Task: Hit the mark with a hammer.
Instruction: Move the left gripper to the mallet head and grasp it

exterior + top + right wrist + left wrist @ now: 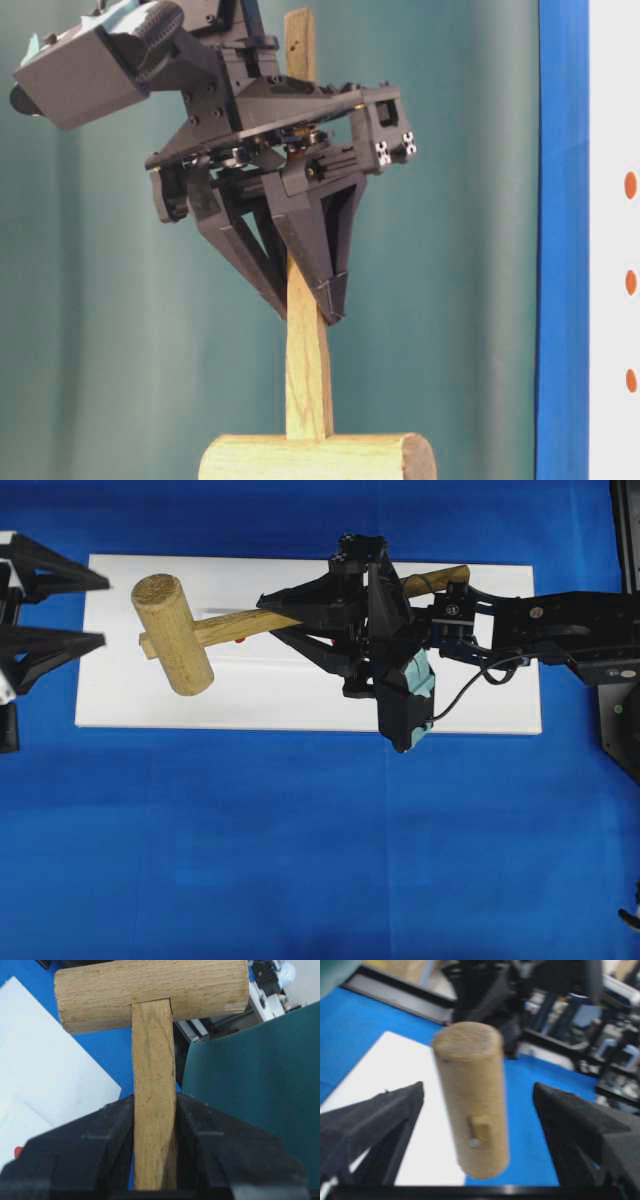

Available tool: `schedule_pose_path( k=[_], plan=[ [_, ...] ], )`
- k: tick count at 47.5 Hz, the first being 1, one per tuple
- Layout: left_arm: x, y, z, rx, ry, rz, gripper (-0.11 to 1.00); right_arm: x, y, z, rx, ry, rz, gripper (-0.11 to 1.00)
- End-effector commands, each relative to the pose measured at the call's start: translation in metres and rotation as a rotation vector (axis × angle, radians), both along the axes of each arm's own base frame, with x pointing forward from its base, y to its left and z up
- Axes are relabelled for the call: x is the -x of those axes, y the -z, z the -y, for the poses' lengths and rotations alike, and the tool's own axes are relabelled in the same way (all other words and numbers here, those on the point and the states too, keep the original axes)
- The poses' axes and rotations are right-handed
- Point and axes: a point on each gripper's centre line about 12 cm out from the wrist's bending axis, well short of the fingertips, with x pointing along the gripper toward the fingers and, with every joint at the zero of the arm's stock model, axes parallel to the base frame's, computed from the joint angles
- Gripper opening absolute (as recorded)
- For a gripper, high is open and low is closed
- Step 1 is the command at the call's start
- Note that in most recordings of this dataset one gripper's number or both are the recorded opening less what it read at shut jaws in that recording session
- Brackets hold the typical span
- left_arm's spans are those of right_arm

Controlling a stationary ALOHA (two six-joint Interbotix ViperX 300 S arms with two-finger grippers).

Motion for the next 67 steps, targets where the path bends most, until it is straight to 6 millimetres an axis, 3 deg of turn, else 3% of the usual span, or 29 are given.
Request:
schedule_pose_path(
  k=[1, 32, 47, 51, 58, 67],
  plan=[
    [-0.007, -0.005, -0.004, 0.0, -0.015, 0.026, 0.93, -0.001, -0.03, 0.0, 0.006, 0.002, 0.092, 0.09],
    [-0.076, 0.008, -0.012, 0.002, -0.015, -0.012, 0.93, -0.001, -0.03, 0.0, 0.005, 0.002, 0.087, 0.09],
    [-0.078, 0.006, -0.012, 0.003, -0.015, -0.009, 0.91, -0.001, -0.03, 0.0, 0.0, 0.003, 0.083, 0.09],
    [-0.078, 0.006, -0.012, 0.006, -0.017, -0.009, 0.83, -0.002, -0.03, 0.0, -0.001, 0.003, 0.082, 0.09],
    [-0.078, 0.008, -0.011, 0.032, -0.013, -0.018, 0.45, -0.001, -0.028, 0.001, -0.004, 0.003, 0.07, 0.09],
    [-0.078, 0.01, -0.011, 0.038, -0.011, -0.036, 0.45, -0.001, -0.028, 0.002, -0.015, 0.005, 0.059, 0.09]
  ],
)
